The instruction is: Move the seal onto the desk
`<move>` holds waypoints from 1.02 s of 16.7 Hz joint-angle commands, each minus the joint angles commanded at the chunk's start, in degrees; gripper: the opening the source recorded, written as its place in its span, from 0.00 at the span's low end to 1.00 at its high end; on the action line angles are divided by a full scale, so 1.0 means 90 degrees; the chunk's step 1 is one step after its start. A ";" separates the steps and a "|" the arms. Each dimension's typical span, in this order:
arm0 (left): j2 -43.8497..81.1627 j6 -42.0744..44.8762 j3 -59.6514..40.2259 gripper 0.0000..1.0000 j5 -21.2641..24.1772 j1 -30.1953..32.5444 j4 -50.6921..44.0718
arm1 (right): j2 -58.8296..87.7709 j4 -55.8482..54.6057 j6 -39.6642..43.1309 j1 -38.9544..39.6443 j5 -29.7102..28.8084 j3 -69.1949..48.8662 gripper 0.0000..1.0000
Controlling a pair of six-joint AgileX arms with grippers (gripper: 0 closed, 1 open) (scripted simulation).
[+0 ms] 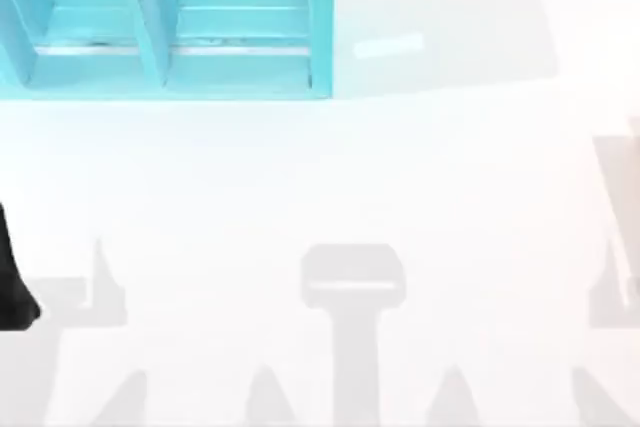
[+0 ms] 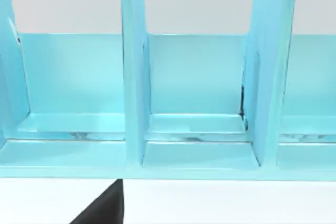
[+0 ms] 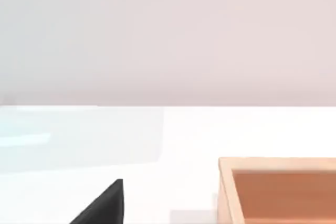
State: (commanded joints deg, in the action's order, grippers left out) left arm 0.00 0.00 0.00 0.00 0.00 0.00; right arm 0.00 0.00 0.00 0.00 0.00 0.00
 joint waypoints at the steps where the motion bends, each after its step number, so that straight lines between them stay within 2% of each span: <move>1: 0.0000 0.0000 0.0000 1.00 0.0000 0.0000 0.0000 | 0.0000 0.0000 0.0000 0.0000 0.0000 0.0000 1.00; 4: 0.0000 0.0000 0.0000 1.00 0.0000 0.0000 0.0000 | 0.0214 0.0204 0.0136 -0.0065 -0.0016 -0.0206 1.00; 8: 0.0000 0.0000 0.0000 1.00 0.0000 0.0000 0.0000 | 0.1431 0.1324 0.0787 -0.0433 -0.0077 -0.1370 1.00; 11: 0.0000 0.0000 0.0000 1.00 0.0000 0.0000 0.0000 | 0.3047 0.2613 0.1434 -0.0896 -0.0123 -0.2750 1.00; 17: 0.0000 0.0000 0.0000 1.00 0.0000 0.0000 0.0000 | 0.7292 0.5407 0.2575 -0.2045 -0.0146 -0.5899 1.00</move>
State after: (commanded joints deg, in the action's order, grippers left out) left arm 0.00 0.00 0.00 0.00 0.00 0.00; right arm 65.63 48.66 23.18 -18.41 -1.31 -53.09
